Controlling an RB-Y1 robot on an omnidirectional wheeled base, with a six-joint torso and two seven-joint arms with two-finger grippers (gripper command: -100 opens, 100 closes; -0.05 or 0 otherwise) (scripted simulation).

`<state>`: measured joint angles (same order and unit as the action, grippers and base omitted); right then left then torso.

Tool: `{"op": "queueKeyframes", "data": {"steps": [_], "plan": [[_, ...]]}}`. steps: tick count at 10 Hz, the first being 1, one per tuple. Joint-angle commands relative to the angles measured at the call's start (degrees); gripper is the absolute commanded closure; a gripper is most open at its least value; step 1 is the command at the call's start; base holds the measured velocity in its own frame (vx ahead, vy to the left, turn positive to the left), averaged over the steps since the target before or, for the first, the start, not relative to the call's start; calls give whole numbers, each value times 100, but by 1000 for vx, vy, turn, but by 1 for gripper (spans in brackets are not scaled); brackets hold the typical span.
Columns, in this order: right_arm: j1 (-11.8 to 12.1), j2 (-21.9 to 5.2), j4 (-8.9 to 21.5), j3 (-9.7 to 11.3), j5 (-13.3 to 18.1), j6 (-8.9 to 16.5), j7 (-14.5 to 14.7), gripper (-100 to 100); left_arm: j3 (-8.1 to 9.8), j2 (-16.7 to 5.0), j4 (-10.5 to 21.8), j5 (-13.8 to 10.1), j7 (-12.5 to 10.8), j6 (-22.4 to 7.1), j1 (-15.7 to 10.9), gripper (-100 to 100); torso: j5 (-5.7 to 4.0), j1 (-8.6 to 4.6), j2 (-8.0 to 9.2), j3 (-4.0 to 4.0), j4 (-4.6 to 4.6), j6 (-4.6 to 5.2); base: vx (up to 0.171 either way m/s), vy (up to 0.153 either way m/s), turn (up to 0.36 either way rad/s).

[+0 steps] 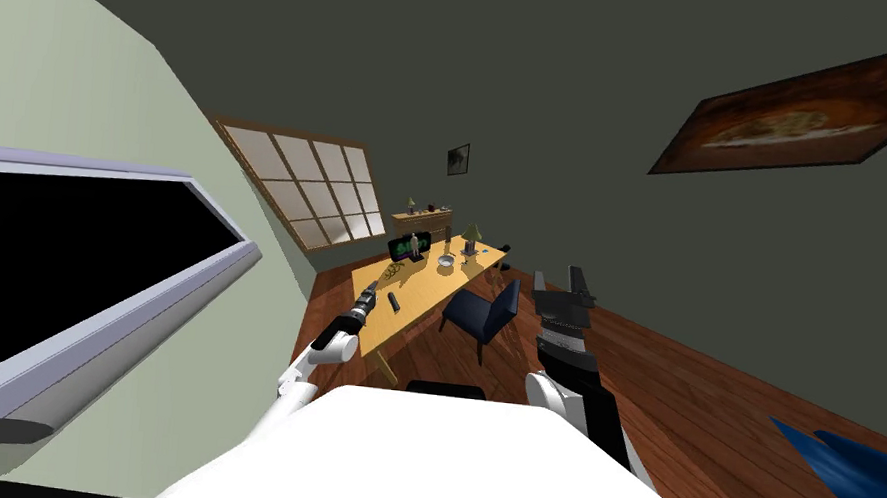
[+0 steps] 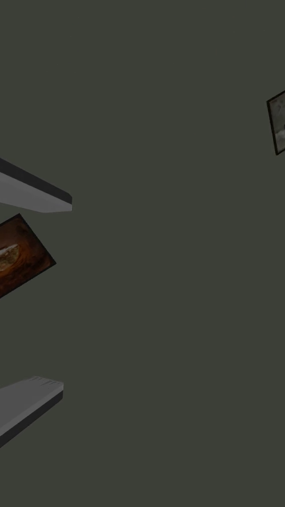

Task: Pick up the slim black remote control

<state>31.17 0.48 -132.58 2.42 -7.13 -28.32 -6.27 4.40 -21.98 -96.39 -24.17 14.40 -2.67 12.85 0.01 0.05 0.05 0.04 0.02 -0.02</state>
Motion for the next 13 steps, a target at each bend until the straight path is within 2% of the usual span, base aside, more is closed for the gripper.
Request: {"op": "queueKeyframes", "data": {"steps": [1,2,3,4,5,6,7,8,10,11,12,13], "plan": [[0,0,0,0,0,0,0,0,28,-57,184,-73,84,-188,-95,-100,0,0,0,0,0,0,-10,-4,-117],[1,0,0,-1,0,0,0,0,29,-162,399,-207,243,-409,-246,-100,0,1,-1,0,0,-4,-9,-7,-198],[0,0,0,0,0,0,0,0,29,-162,520,-207,243,-421,-246,-100,0,2,-2,-1,0,0,-6,0,-107],[1,0,0,-1,0,0,0,0,20,-266,754,-336,405,-642,-398,-100,1,3,-3,-1,-1,-4,-3,-3,-235],[0,0,0,0,0,0,0,0,20,-266,864,-336,405,-657,-398,-100,0,3,-4,-2,-1,0,-2,5,-117],[1,0,0,-1,0,0,0,0,2,-369,1069,-459,569,-893,-553,-100,1,5,-4,-2,-1,-5,2,5,-188],[1,0,0,0,0,0,0,0,2,-369,1208,-459,569,-894,-553,-100,1,5,-5,-3,-1,-1,3,9,-104],[1,0,0,-1,0,0,0,0,-25,-472,1383,-578,734,-1126,-710,-100,2,7,-6,-3,-2,-6,7,12,-169],[1,0,0,-1,0,0,0,0,-25,-472,1568,-578,734,-1131,-710,-100,2,8,-7,-4,-2,-5,5,9,-72],[2,0,0,-1,0,0,0,0,-61,-575,1741,-690,900,-1367,-869,-100,1,6,-6,-3,-1,-7,3,6,-171],[1,0,0,-1,0,0,0,0,-61,-575,1890,-690,900,-1367,-869,-100,1,5,-8,-4,-1,-1,10,14,-123],[1,0,0,-1,0,0,0,0,-105,-677,2143,-796,1066,-1602,-1029,-100,2,8,-9,-5,-2,-6,19,20,-199]]}}
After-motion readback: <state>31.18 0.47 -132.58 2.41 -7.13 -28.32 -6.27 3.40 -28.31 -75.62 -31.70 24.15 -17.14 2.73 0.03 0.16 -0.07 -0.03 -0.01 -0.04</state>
